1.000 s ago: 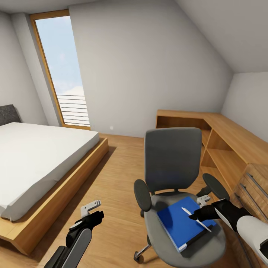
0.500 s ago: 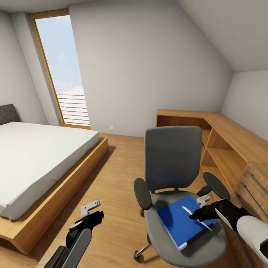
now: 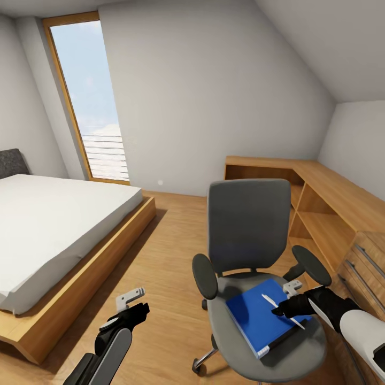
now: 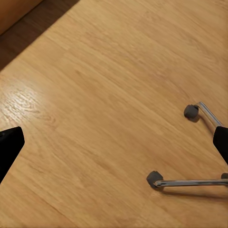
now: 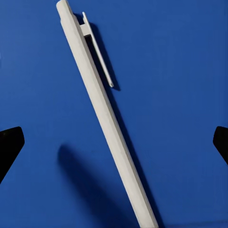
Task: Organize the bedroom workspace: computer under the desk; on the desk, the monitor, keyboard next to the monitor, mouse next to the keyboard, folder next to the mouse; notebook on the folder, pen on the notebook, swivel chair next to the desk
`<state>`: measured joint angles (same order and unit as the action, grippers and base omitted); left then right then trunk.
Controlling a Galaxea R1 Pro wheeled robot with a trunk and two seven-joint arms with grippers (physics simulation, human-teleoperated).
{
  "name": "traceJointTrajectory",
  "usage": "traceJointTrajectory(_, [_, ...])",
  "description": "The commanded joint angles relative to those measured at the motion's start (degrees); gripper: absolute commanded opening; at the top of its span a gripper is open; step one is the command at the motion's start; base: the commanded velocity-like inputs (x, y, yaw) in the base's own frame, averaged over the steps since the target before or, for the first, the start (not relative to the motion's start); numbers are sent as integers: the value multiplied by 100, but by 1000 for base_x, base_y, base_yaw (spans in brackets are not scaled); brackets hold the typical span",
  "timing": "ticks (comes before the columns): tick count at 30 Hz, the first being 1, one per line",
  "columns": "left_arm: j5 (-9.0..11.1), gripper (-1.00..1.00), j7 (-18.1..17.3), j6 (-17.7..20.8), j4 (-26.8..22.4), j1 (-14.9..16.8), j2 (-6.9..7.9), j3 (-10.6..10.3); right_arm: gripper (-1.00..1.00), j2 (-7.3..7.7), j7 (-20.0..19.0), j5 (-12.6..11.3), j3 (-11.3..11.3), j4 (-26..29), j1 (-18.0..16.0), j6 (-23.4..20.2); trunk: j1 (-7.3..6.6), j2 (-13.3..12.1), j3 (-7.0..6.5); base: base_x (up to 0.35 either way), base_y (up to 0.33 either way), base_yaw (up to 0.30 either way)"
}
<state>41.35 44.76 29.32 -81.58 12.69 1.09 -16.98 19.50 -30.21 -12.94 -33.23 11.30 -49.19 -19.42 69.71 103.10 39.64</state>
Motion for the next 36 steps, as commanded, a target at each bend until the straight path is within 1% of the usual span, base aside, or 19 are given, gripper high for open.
traceJointTrajectory(1, [39,100,50,11,-7,5,6,-14,100,4,-2,-59,-35,12,-3,-44,-1,3,6,0,0,0])
traceJointTrajectory(15, [42,100,50,12,-8,5,6,-15,100,7,-2,-59,-35,12,-3,-44,-1,3,6,0,0,0])
traceJointTrajectory(18, [41,100,50,12,-7,5,5,-16,100,9,-5,-59,-35,12,-3,-44,65,123,60,0,0,0])
traceJointTrajectory(36, [43,100,50,12,-8,5,0,-16,100,10,-11,-59,-31,12,-3,-44,65,123,60,0,0,0])
